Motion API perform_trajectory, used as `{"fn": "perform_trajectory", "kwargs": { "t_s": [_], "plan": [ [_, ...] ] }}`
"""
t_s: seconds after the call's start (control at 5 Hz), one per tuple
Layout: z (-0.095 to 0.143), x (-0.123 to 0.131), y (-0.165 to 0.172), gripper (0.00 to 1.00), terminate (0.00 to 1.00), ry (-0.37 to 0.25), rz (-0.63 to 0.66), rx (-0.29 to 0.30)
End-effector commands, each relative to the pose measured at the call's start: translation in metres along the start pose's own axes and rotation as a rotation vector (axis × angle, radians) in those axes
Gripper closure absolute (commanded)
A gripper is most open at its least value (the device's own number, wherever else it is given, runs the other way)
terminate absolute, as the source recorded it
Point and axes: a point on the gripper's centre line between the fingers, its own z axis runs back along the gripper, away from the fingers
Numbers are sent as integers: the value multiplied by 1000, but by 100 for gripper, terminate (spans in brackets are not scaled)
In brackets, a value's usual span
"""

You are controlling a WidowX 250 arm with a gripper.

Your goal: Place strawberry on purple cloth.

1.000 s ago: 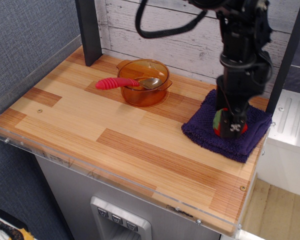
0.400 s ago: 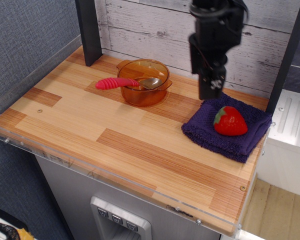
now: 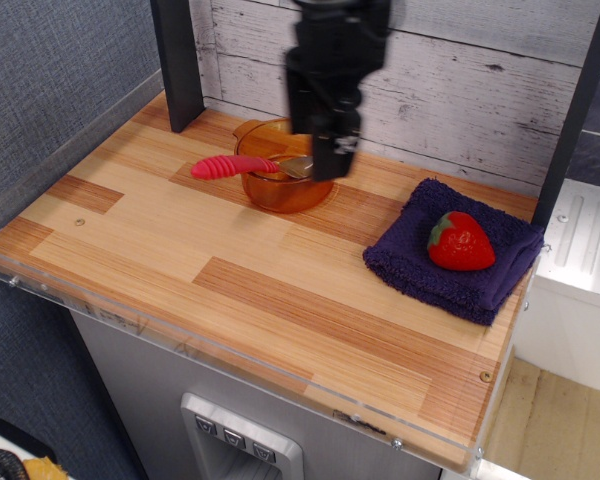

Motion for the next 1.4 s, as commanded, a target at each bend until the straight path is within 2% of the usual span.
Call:
{"fn": "perform_trajectory", "kwargs": {
  "t_s": [0.0,0.2,0.4,0.6,0.8,1.0,1.2],
  "plan": [
    [26,-55,7,0,0,3,179,78],
    [34,-76,2,0,0,-23,254,81],
    [48,-83,-9,0,0,-68,269,80],
    [61,-81,-25,0,0,-113,302,50],
    [67,-83,-34,0,0,-87,369,74],
    [77,-96,-34,0,0,-85,397,19],
    [77,-96,-34,0,100,-85,397,19]
  ]
}}
